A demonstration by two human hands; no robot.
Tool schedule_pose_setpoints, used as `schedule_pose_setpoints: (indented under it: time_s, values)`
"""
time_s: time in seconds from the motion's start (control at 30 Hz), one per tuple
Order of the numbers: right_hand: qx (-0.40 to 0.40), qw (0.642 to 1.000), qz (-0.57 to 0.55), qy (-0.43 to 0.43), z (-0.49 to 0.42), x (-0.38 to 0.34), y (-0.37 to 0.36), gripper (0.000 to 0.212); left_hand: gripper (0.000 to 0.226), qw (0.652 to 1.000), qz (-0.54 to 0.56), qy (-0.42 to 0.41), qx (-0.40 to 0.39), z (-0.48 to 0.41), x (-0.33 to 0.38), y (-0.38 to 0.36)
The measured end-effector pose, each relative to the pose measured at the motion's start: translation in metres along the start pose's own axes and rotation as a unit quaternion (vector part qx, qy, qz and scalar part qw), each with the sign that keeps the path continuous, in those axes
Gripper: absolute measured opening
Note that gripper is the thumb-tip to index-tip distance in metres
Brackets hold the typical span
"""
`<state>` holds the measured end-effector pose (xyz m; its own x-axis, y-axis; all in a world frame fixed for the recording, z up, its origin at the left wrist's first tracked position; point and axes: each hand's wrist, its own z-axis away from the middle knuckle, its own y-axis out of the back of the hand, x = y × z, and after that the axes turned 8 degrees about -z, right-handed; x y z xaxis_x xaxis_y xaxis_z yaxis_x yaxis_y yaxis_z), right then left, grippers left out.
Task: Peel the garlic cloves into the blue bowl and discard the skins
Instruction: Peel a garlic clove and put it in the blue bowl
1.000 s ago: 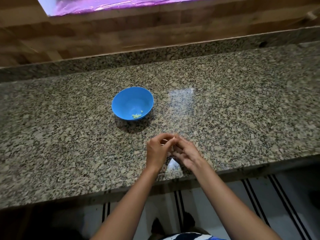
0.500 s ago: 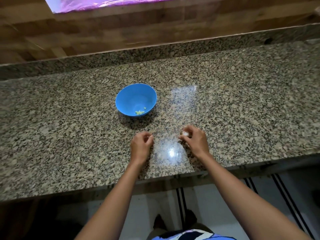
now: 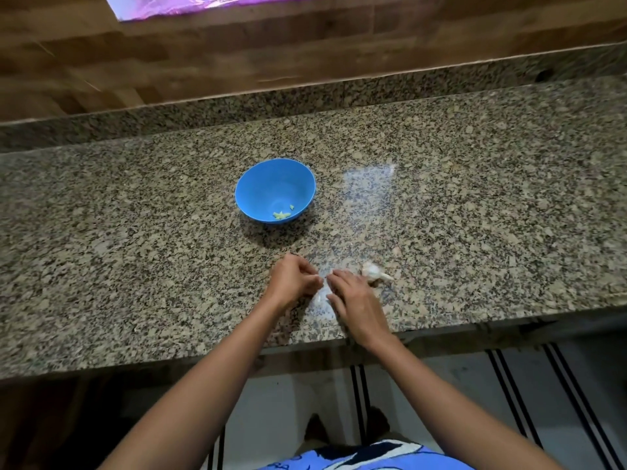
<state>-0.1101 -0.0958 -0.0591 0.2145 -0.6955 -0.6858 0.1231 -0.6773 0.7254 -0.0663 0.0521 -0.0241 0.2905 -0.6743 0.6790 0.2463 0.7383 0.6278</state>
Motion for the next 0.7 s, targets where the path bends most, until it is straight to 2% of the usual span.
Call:
schedule_pose_setpoints:
  time_s: [0.1,0.27,0.63,0.7]
  values:
    - [-0.016,0.998,0.055,-0.016,-0.008,0.008,0.005,0.046,0.010,0.993,0.082,0.037,-0.076,-0.002,0.008,0.004]
    - [-0.066,0.996,0.056,-0.037,-0.013,0.020,0.018,0.056,0.007,0.988,0.062,0.072,-0.124,-0.010,0.015,0.011]
    - [-0.060,0.997,0.024,-0.036,-0.010,0.029,0.014,0.057,0.014,0.978,0.065,0.143,-0.137,-0.016,0.033,0.013]
    - [-0.061,0.997,0.022,-0.038,-0.010,0.029,0.014,0.057,0.012,0.981,0.048,0.147,-0.119,-0.019,0.033,0.011]
